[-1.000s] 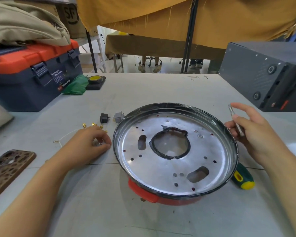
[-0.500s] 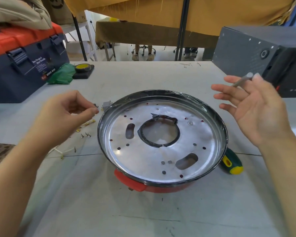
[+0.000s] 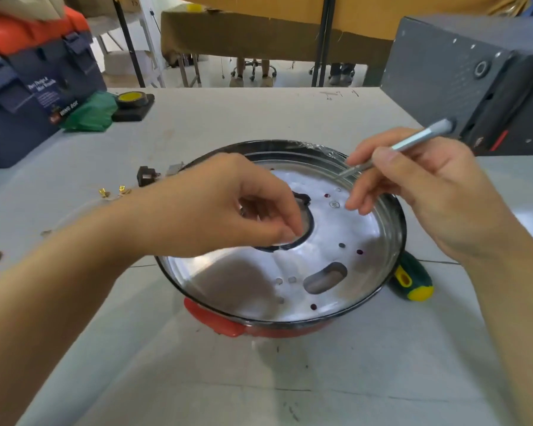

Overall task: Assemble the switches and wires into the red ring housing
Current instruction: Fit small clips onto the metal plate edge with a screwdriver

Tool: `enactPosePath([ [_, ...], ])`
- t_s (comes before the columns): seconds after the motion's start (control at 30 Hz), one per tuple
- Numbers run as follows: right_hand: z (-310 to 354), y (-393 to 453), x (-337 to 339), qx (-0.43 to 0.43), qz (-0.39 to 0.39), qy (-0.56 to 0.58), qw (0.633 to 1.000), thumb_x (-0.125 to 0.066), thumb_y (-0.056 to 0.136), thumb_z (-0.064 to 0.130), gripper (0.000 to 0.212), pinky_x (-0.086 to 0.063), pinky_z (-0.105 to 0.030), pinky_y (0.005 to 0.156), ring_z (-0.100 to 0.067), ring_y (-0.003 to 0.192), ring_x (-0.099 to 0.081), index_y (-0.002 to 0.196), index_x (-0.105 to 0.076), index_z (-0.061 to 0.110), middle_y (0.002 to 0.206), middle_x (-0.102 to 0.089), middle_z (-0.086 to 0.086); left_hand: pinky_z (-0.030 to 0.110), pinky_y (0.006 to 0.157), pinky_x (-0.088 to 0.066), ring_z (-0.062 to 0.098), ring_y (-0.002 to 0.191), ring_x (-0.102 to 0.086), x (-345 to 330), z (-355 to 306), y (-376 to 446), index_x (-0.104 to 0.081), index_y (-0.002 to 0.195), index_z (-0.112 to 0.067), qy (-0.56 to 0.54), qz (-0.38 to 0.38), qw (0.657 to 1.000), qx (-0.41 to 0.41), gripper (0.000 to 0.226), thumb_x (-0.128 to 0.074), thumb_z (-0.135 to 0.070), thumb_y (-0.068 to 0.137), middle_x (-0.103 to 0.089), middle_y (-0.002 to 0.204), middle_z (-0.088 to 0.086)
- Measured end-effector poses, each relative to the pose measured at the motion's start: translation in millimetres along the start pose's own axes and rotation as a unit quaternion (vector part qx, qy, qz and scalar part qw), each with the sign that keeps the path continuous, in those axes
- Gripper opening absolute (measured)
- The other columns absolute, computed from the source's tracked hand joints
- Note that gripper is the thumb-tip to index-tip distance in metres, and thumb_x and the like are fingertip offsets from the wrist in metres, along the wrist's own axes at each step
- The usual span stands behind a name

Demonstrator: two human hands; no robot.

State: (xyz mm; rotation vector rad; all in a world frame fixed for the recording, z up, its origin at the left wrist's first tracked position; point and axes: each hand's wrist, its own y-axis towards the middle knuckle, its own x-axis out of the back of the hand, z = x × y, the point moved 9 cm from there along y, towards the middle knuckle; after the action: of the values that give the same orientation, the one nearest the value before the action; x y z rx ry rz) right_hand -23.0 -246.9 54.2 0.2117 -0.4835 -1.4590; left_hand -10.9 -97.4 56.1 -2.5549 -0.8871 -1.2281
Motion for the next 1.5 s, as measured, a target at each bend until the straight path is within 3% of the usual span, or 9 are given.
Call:
enactPosePath([
  [0.17,-4.8,-7.8,-22.2,-0.044,0.104,-0.082,0.990,-0.045,0.093,0.016,0.020,-0.052,-0.020,0.065,-0.019,0.065,-0.068,0.089,-0.064,0.009,0.071,-0.071,-0.007,0.010,0.062,-0.042,0.008,0.067,-0.061,-20.3,9.7,-2.6,-0.072,0.082,-0.027,0.002,0.074,0.997,0.018,0.006,-0.071,-0.022,0.080,-0.067,0.071,-0.007],
  [0.33,-6.7,-13.8,-31.5,-0.067,0.142,-0.083,0.984,-0.047,0.091,0.020,0.020,-0.053,-0.022,0.067,-0.020,0.065,-0.069,0.088,-0.063,0.008,0.068,-0.071,-0.006,0.015,0.068,-0.047,0.011,0.072,-0.064,-29.0,18.5,-6.1,-0.072,0.082,-0.028,-0.015,0.102,0.994,0.028,0.009,-0.071,-0.020,0.081,-0.071,0.076,-0.006],
  [0.57,1.7,-9.7,-28.3,-0.035,0.121,-0.070,0.990,-0.044,0.092,0.015,0.022,-0.052,-0.024,0.063,-0.019,0.059,-0.065,0.090,-0.063,0.004,0.068,-0.069,-0.010,0.020,0.071,-0.051,0.016,0.074,-0.066,-32.8,3.4,-3.3,-0.074,0.089,-0.026,-0.062,0.115,0.991,0.005,0.014,-0.067,-0.023,0.079,-0.072,0.078,-0.001],
  [0.73,1.6,-7.5,-22.1,-0.033,0.098,-0.053,0.993,-0.044,0.092,0.014,0.021,-0.051,-0.023,0.062,-0.020,0.057,-0.065,0.091,-0.063,0.005,0.067,-0.068,-0.012,0.012,0.067,-0.046,0.012,0.067,-0.065,-50.3,-9.9,1.9,-0.074,0.090,-0.019,-0.041,0.147,0.988,-0.019,0.012,-0.071,-0.014,0.080,-0.070,0.071,-0.006],
  [0.93,2.6,-6.4,-18.5,-0.030,0.083,-0.039,0.995,-0.043,0.093,0.012,0.022,-0.052,-0.024,0.061,-0.022,0.055,-0.064,0.089,-0.063,0.005,0.066,-0.068,-0.012,0.013,0.067,-0.046,0.011,0.070,-0.064,-53.7,-13.0,1.4,-0.072,0.084,-0.024,-0.011,0.162,0.986,-0.024,0.010,-0.064,-0.020,0.078,-0.069,0.073,-0.005],
  [1.17,4.3,-6.3,-15.9,-0.025,0.072,-0.033,0.997,-0.043,0.093,0.012,0.022,-0.052,-0.024,0.060,-0.021,0.055,-0.063,0.088,-0.063,0.006,0.065,-0.068,-0.010,0.012,0.065,-0.043,0.007,0.069,-0.059,-57.2,-17.2,2.4,-0.067,0.089,-0.029,0.036,0.151,0.988,-0.026,0.013,-0.068,-0.021,0.079,-0.061,0.068,-0.013],
  [1.33,3.6,-5.6,-12.8,-0.023,0.064,-0.035,0.997,-0.043,0.093,0.012,0.022,-0.052,-0.026,0.060,-0.022,0.056,-0.064,0.089,-0.063,0.007,0.066,-0.069,-0.010,0.016,0.066,-0.046,0.005,0.067,-0.060,-55.3,-9.2,10.3,-0.065,0.088,-0.030,0.040,0.139,0.989,0.016,0.016,-0.070,-0.018,0.079,-0.061,0.065,-0.016],
  [1.5,5.3,-5.5,-11.3,-0.017,0.060,-0.038,0.997,-0.042,0.093,0.011,0.022,-0.053,-0.025,0.060,-0.020,0.056,-0.064,0.089,-0.063,0.007,0.066,-0.069,-0.009,0.017,0.067,-0.045,0.010,0.072,-0.061,-47.6,-7.7,11.3,-0.070,0.090,-0.028,0.050,0.131,0.990,0.005,0.017,-0.070,-0.014,0.080,-0.064,0.070,-0.011],
])
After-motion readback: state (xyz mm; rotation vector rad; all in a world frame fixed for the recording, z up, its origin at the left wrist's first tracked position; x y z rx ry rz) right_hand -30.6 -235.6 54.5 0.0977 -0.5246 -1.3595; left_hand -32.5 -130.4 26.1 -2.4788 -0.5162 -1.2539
